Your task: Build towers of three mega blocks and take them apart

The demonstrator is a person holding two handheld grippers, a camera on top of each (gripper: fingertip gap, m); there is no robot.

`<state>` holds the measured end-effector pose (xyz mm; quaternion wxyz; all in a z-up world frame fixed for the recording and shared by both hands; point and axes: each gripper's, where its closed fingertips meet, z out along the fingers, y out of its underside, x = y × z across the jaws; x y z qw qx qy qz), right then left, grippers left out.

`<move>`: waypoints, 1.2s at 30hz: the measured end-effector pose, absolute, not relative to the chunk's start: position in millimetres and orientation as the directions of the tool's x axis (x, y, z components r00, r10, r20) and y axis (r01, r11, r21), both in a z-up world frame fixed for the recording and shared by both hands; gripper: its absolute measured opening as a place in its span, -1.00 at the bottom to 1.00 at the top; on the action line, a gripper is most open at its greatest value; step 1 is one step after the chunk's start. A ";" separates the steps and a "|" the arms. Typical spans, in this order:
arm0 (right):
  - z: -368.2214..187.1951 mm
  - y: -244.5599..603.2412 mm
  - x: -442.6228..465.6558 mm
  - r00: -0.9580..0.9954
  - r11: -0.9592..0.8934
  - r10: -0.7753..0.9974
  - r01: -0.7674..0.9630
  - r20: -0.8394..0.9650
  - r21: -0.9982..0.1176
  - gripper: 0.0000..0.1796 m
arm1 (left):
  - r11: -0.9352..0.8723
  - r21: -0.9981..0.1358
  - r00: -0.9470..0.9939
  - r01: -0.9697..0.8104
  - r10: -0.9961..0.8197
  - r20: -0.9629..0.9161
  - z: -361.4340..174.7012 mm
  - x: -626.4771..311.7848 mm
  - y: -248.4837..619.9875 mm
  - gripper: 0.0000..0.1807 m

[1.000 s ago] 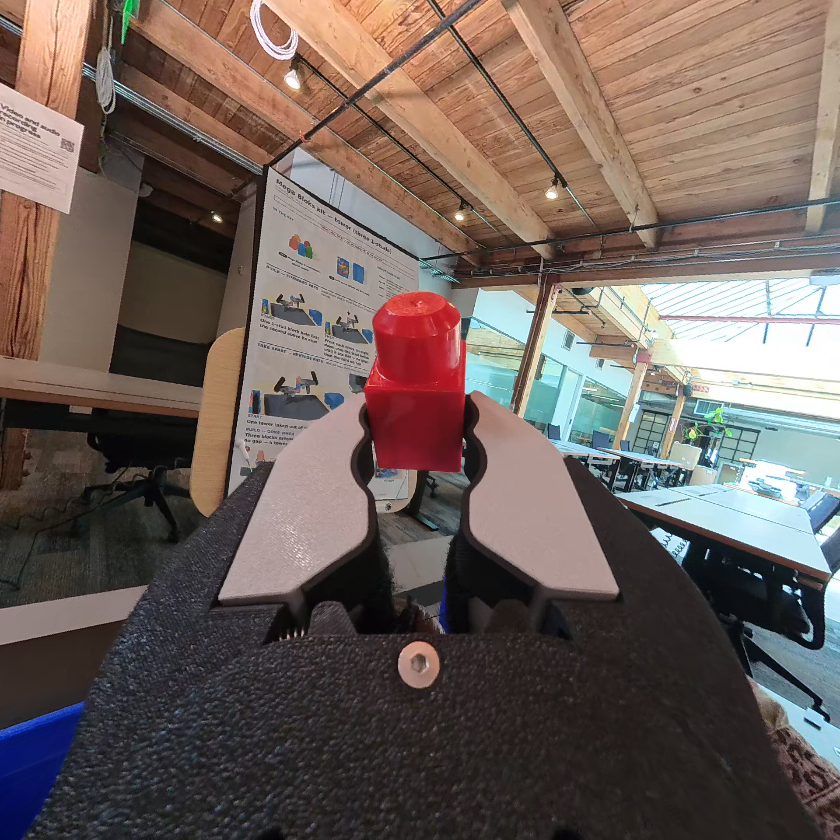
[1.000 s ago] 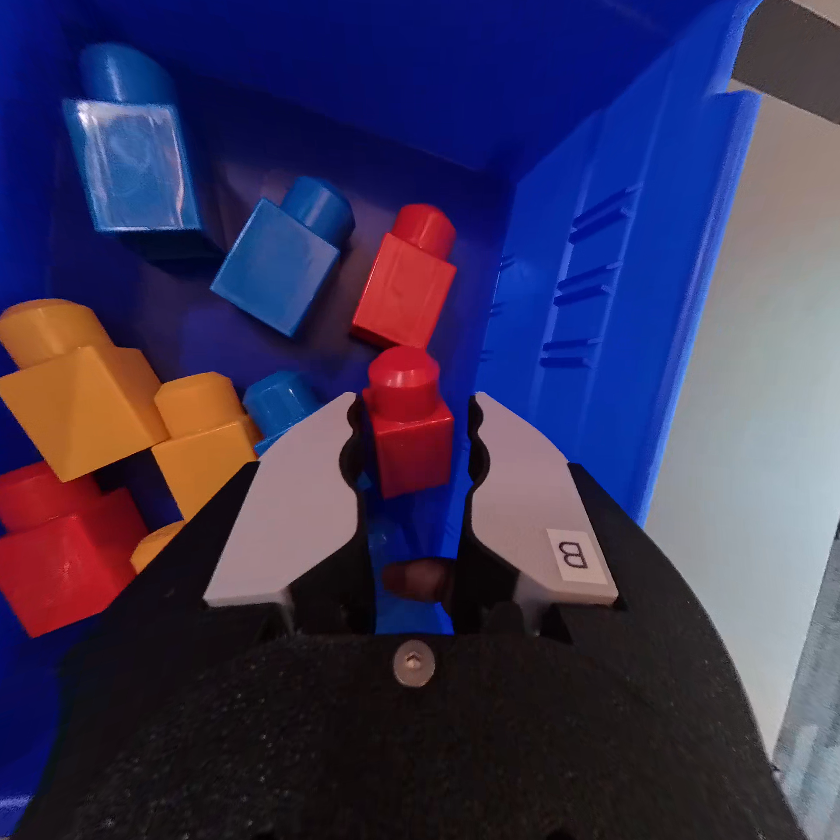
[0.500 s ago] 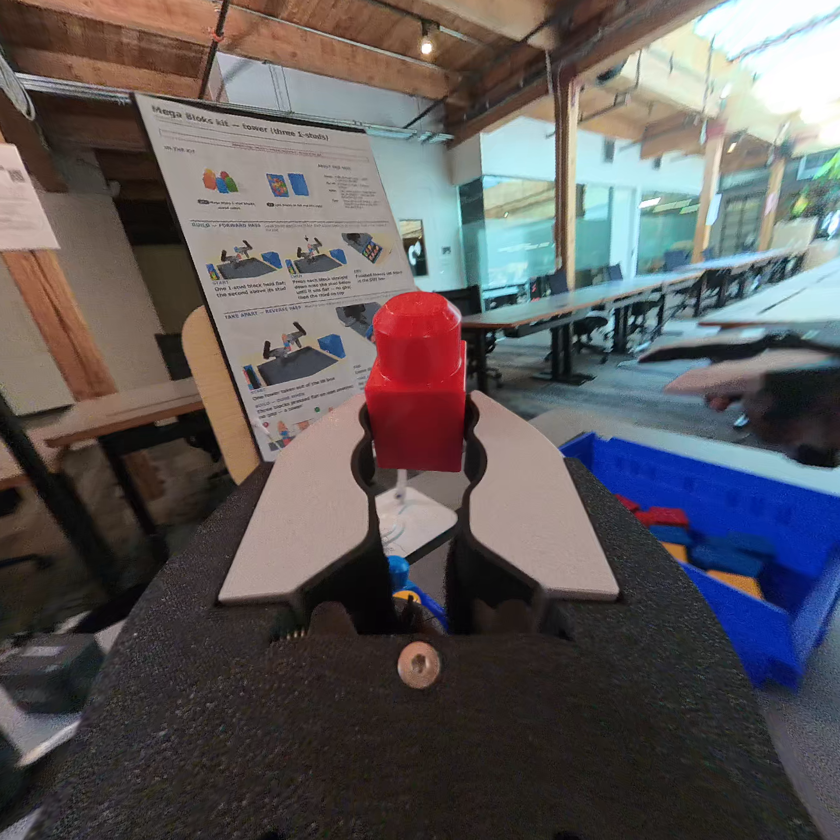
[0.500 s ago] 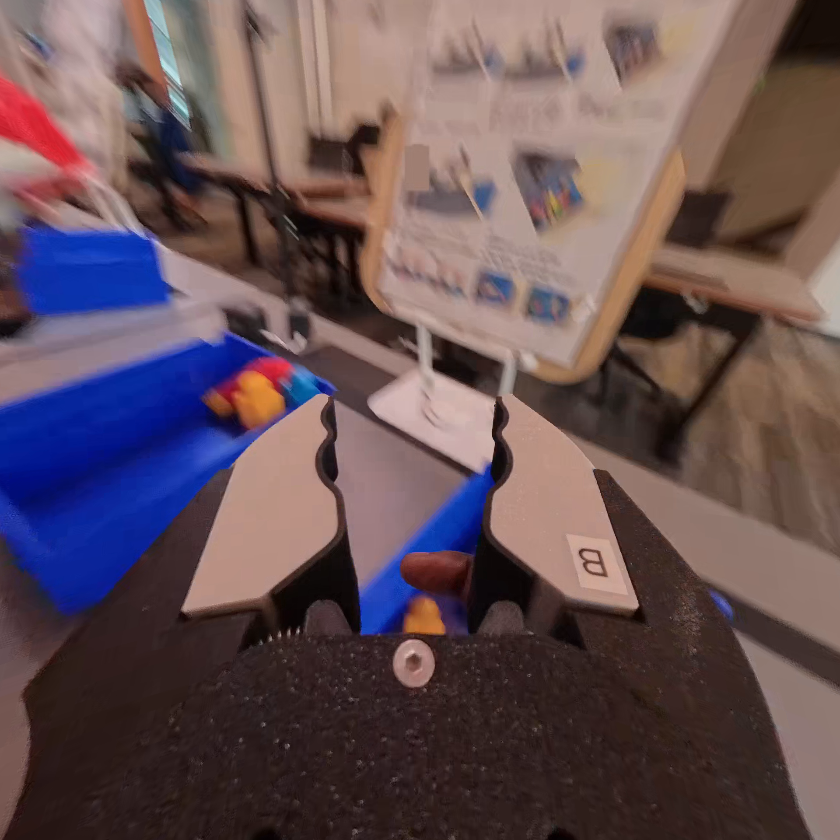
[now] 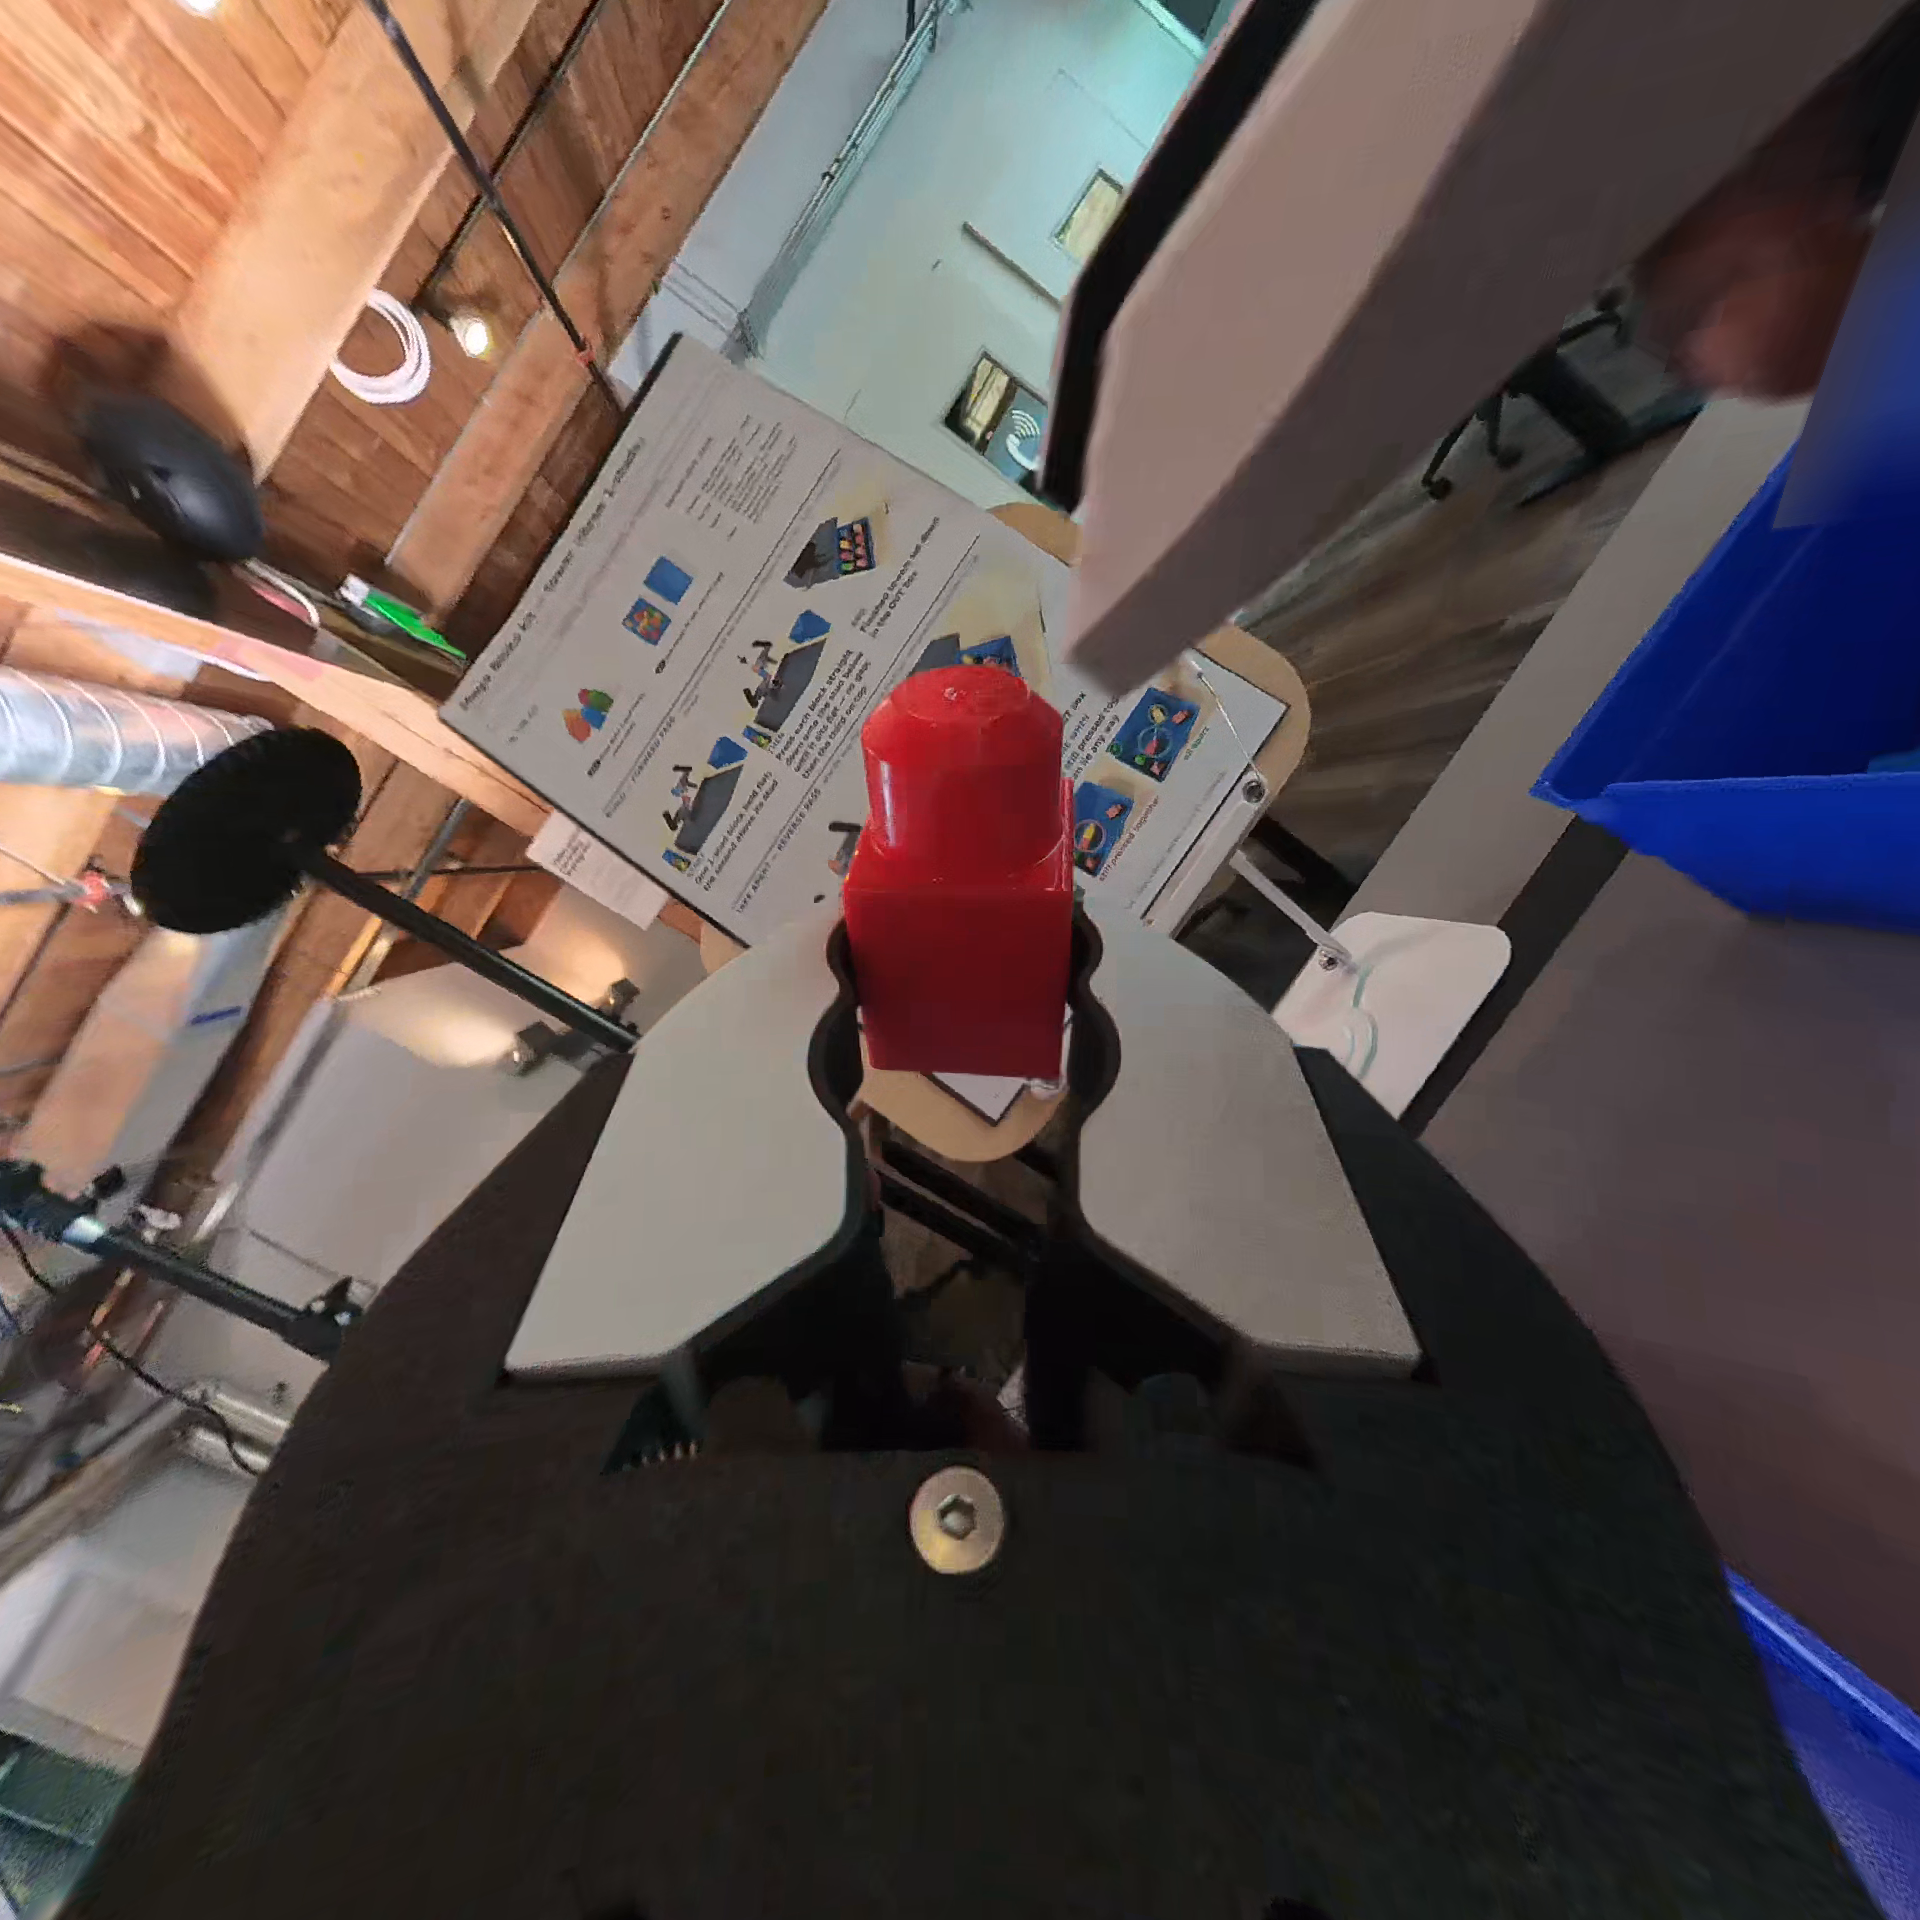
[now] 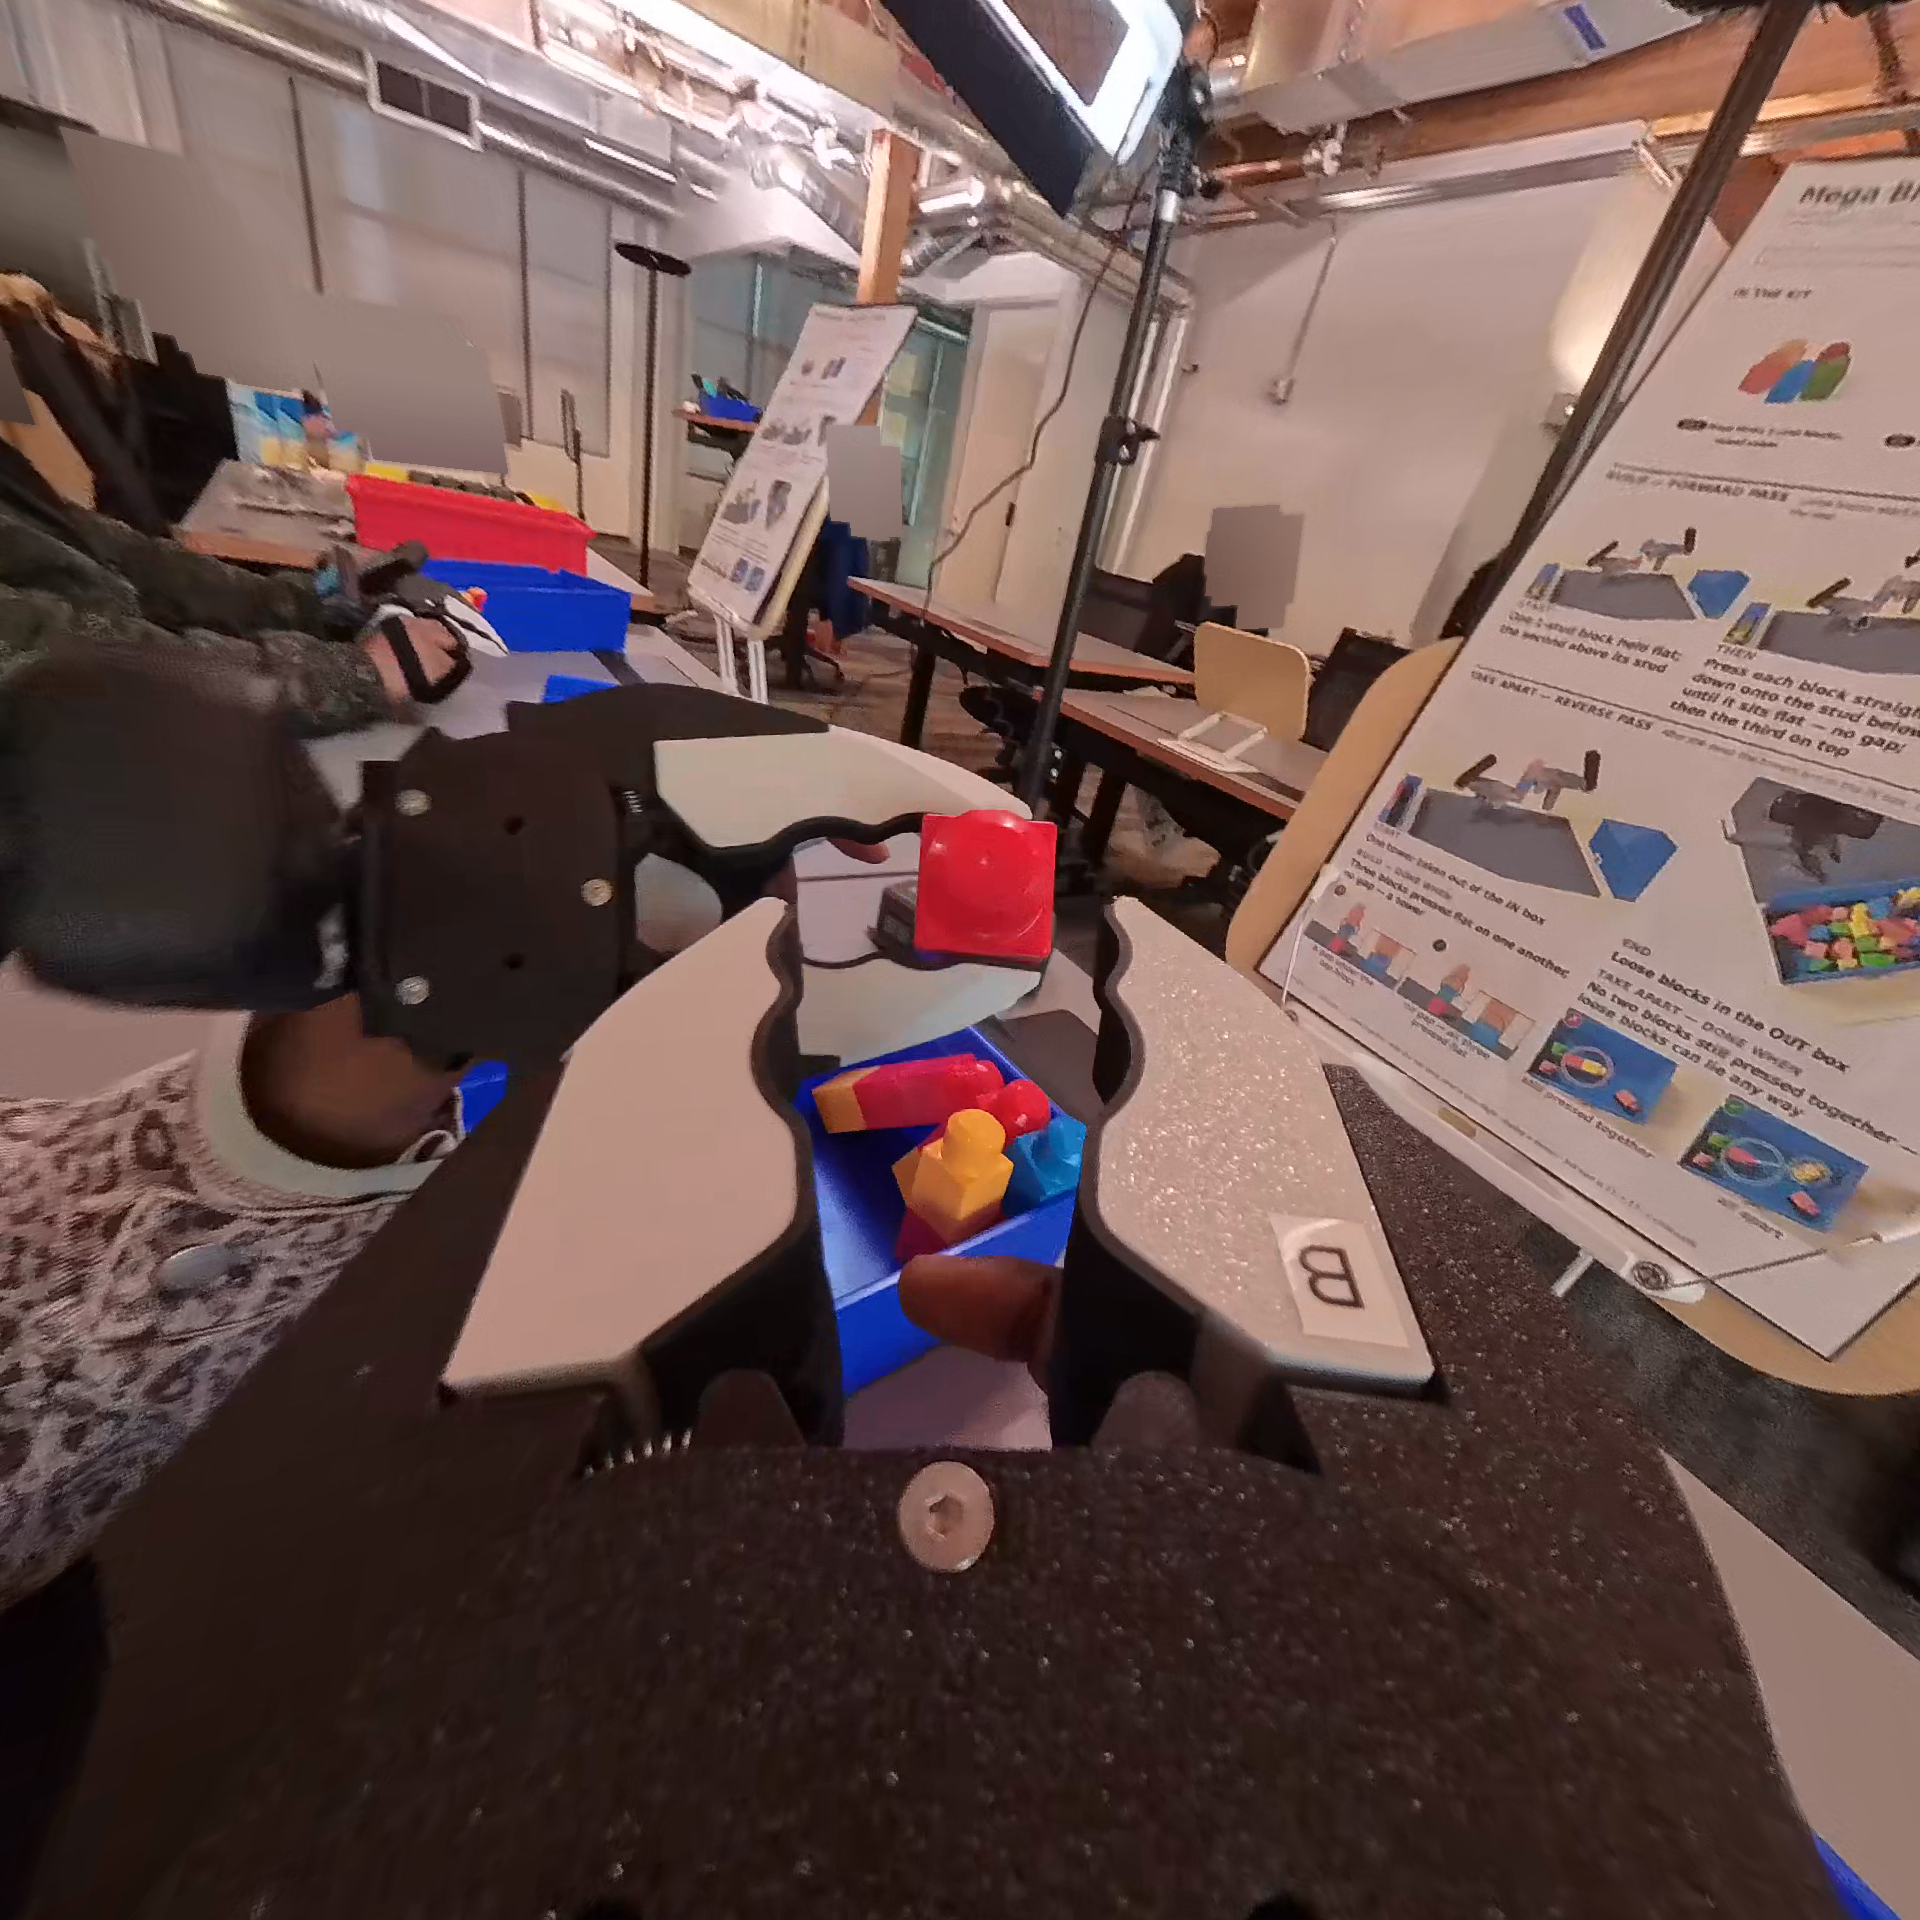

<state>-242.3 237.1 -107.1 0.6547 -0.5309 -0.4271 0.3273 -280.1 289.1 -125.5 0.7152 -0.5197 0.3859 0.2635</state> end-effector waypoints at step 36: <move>-103.4 262.1 -215.6 0.625 0.258 0.726 0.140 0.288 -0.956 -0.70 | 0.421 -0.660 0.649 -0.622 -0.195 -0.736 -111.7 -278.8 269.5 -0.32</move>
